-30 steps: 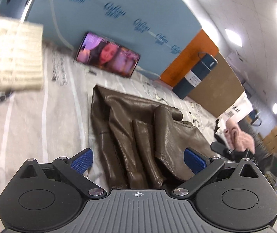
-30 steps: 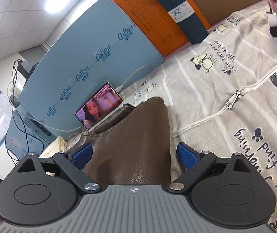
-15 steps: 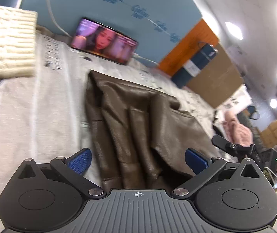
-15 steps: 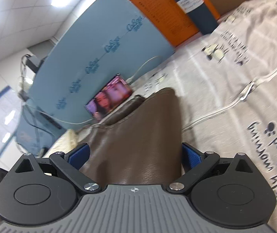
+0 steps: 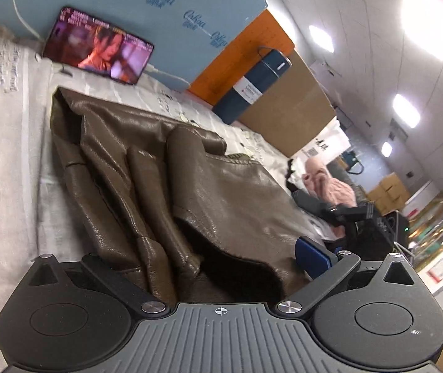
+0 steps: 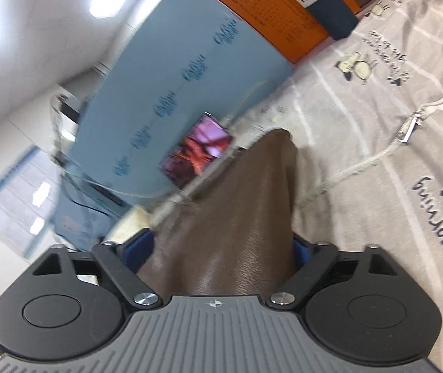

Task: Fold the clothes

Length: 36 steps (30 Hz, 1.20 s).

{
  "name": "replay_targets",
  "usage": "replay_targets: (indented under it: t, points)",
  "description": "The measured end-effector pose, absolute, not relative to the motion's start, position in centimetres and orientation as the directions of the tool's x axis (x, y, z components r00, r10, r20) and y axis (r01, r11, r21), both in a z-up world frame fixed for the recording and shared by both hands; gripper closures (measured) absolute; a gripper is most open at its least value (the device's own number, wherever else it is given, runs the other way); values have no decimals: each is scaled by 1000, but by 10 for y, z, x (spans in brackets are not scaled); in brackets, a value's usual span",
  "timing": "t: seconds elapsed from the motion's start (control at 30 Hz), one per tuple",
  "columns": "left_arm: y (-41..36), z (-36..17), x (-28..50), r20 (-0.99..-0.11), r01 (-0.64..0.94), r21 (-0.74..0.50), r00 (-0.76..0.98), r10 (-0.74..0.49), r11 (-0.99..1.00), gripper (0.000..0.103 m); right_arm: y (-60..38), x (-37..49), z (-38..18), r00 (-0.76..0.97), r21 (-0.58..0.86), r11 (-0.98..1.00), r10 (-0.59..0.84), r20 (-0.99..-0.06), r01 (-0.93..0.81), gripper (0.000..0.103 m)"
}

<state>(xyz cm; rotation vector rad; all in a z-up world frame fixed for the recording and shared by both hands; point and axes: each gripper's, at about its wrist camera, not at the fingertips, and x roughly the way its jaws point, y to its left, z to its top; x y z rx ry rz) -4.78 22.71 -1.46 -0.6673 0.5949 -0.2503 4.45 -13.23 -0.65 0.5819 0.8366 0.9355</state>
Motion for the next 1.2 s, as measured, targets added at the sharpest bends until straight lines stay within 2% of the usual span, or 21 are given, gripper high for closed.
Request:
replay_targets:
  t: [0.03,0.07,0.27,0.4,0.47,0.53,0.63,0.7,0.77,0.8,0.87,1.07,1.2]
  points:
    - [229,-13,-50,-446,10,-630,814,-372,777,4,-129,44,-7,341,724,517,853,-395,-456,31]
    - [230,-11,-51,-456,-11,-614,821,-344,789,4,-128,43,-8,352,709,535,843,-407,-460,33]
    - [240,0,-60,-528,-172,-491,838,-135,854,4,-130,44,-10,356,713,533,843,-403,-456,32]
    - [235,-3,-51,-537,-112,-505,817,-210,856,4,-127,43,-9,345,705,529,847,-405,-473,26]
    - [230,-5,-45,-520,-63,-533,811,-268,844,4,-125,44,-9,323,710,509,860,-394,-488,15]
    - [225,-6,-40,-508,-27,-533,809,-295,846,4,-121,43,-8,305,706,496,868,-392,-506,10]
    - [222,-11,-38,-468,14,-559,820,-329,829,4,-121,42,-8,297,706,490,872,-389,-511,10]
    - [220,-13,-41,-462,9,-551,830,-314,835,14,-123,42,-8,298,719,479,877,-376,-503,13]
    - [216,-13,-42,-471,-9,-513,839,-273,858,43,-125,41,-9,307,723,482,876,-373,-495,23]
    - [214,-13,-42,-476,-18,-488,843,-249,873,48,-126,41,-9,314,722,486,873,-374,-492,26]
    - [212,-13,-41,-481,-34,-464,849,-219,885,58,-126,41,-11,334,718,504,862,-382,-479,42]
    - [206,-6,-45,-466,-67,-439,869,-164,896,73,-129,37,-10,389,688,534,841,-375,-491,66]
    - [195,3,-52,-444,-76,-425,886,-135,902,76,-137,29,-2,407,683,518,849,-337,-516,72]
